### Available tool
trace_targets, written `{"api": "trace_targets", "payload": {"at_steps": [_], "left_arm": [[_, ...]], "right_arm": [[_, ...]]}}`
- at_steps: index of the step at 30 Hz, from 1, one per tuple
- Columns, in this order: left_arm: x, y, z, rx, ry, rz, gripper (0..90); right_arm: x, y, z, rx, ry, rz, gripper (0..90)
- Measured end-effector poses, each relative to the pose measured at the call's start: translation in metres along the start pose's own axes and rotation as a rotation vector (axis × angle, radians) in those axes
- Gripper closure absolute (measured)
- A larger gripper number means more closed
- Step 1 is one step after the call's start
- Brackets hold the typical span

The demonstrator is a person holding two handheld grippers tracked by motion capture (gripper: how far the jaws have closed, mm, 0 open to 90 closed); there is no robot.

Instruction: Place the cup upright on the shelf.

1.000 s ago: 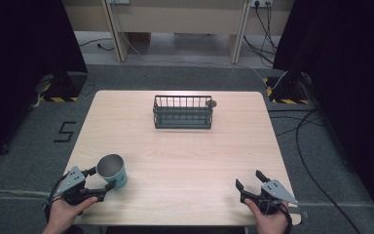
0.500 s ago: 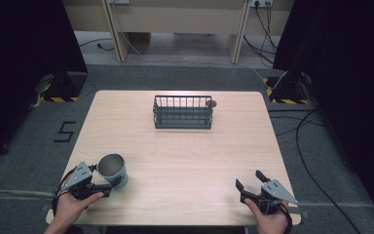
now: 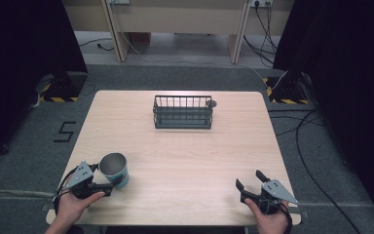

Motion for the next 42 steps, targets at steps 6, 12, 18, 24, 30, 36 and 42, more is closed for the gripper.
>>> {"api": "trace_targets", "payload": {"at_steps": [6, 12, 18, 24, 30, 36, 42], "left_arm": [[-0.002, 0.001, -0.003, 0.011, 0.002, -0.01, 15.8], [-0.007, 0.005, -0.009, 0.028, 0.006, -0.025, 15.8], [-0.016, 0.01, -0.019, 0.049, 0.003, -0.052, 15.9], [-0.021, 0.009, -0.03, 0.065, -0.002, -0.062, 15.8], [-0.022, 0.005, -0.037, 0.074, 0.003, -0.064, 15.8], [-0.022, -0.002, -0.045, 0.083, -0.003, -0.058, 15.9], [-0.023, -0.009, -0.056, 0.094, -0.015, -0.057, 15.9]], "right_arm": [[0.0, 0.0, 0.0, 0.001, 0.0, 0.0, 16.0], [0.0, 0.0, 0.0, 0.003, -0.005, -0.001, 16.0], [0.001, 0.0, -0.001, 0.004, -0.005, 0.0, 16.0], [0.001, 0.0, -0.001, 0.001, -0.012, -0.004, 16.5], [0.002, 0.0, -0.001, 0.007, -0.022, -0.004, 16.9], [0.002, 0.0, -0.001, 0.006, -0.019, -0.001, 17.1], [0.002, 0.0, -0.001, 0.004, -0.02, 0.0, 17.2]]}}
Point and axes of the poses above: each handheld gripper's, and its own axes: y roughly backward along the jaws, z roughly out of its underside, x roughly to its right, the point moved 9 cm from there along -y, roughly forward along the jaws, and after that the axes turned 13 degrees about -y, right-handed, at the moved point
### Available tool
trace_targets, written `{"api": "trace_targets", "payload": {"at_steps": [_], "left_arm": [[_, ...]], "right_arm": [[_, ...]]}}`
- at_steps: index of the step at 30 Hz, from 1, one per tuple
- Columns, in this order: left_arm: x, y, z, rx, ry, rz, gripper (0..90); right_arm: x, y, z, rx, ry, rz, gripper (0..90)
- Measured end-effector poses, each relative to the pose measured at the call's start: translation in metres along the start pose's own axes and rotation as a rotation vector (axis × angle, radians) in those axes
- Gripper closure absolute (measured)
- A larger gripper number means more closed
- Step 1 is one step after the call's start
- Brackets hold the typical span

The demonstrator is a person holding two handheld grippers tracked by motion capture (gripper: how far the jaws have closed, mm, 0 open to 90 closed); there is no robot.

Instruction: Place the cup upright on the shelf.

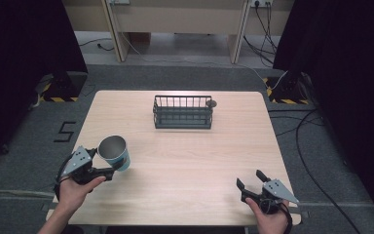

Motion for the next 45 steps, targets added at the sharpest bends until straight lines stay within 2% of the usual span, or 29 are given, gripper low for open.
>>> {"api": "trace_targets", "payload": {"at_steps": [19, 45], "left_arm": [[0.0, -0.031, -0.025, 0.024, -0.024, 0.015, 15.9], [-0.007, -0.072, -0.056, 0.053, -0.049, 0.008, 15.9]], "right_arm": [[0.0, 0.0, 0.0, 0.0, -0.004, 0.001, 17.3], [0.001, 0.0, 0.0, 0.0, -0.005, 0.001, 17.3]]}}
Point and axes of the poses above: each handheld gripper's, and its own axes: y roughly backward along the jaws, z roughly out of its underside, x roughly to its right, the point moved 9 cm from there along -y, roughly forward along the jaws, and after that the axes turned 13 degrees about -y, right-handed, at the moved point
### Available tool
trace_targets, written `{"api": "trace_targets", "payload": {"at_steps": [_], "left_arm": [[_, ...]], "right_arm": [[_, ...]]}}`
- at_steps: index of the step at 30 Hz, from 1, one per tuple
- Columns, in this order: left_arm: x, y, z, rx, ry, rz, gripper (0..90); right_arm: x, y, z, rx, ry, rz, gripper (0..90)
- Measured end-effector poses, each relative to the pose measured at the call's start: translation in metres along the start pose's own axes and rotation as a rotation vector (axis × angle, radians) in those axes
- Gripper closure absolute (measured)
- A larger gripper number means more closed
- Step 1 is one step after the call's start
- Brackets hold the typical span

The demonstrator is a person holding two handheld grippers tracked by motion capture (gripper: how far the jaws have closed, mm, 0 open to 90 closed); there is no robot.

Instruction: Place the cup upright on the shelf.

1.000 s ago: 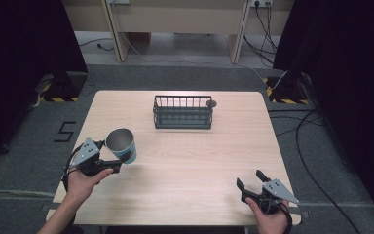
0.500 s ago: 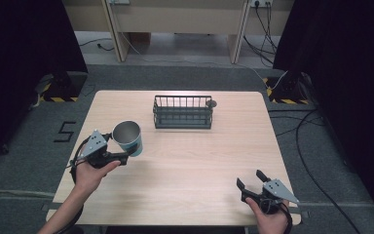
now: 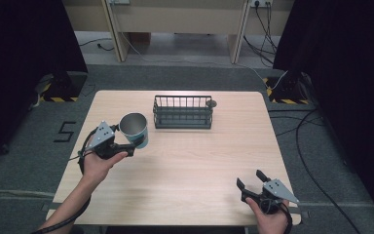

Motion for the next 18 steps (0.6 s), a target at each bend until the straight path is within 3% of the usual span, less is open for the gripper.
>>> {"api": "trace_targets", "payload": {"at_steps": [18], "left_arm": [[-0.005, -0.023, -0.012, 0.016, -0.001, -0.004, 15.9]], "right_arm": [[0.0, 0.0, 0.0, 0.001, -0.005, -0.001, 17.4]]}}
Point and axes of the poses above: each handheld gripper's, and its own axes: y roughly backward along the jaws, z roughly out of its underside, x roughly to its right, the point moved 9 cm from there along -y, roughly forward along the jaws, and after that the axes turned 13 degrees about -y, right-handed, at the moved point
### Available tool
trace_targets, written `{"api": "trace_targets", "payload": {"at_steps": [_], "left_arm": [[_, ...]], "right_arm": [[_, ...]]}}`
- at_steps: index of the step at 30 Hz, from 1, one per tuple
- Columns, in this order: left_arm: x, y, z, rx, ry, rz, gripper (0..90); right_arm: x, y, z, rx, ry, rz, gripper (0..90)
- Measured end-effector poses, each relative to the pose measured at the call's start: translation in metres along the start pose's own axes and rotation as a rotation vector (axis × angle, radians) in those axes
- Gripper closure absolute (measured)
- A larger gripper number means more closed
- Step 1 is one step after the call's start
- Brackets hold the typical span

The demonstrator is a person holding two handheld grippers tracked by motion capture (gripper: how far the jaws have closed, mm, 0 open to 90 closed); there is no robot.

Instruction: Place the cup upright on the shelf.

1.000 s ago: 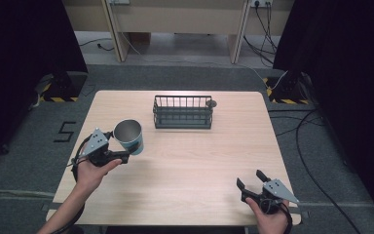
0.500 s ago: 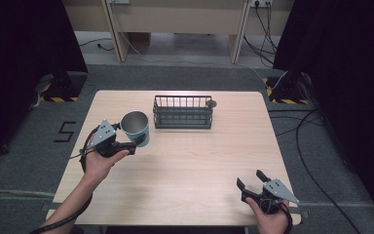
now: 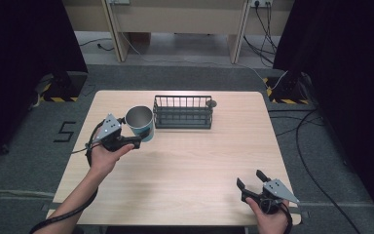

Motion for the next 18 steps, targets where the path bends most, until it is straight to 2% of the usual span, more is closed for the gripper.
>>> {"api": "trace_targets", "payload": {"at_steps": [18], "left_arm": [[-0.002, -0.027, -0.009, 0.006, -0.004, 0.003, 15.9]], "right_arm": [[0.0, 0.0, 0.0, 0.002, -0.002, 0.001, 17.5]]}}
Point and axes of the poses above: each handheld gripper's, and its own axes: y roughly backward along the jaws, z roughly out of its underside, x roughly to its right, the point moved 9 cm from there along -y, roughly forward along the jaws, and after that the axes turned 13 degrees about -y, right-handed, at the moved point
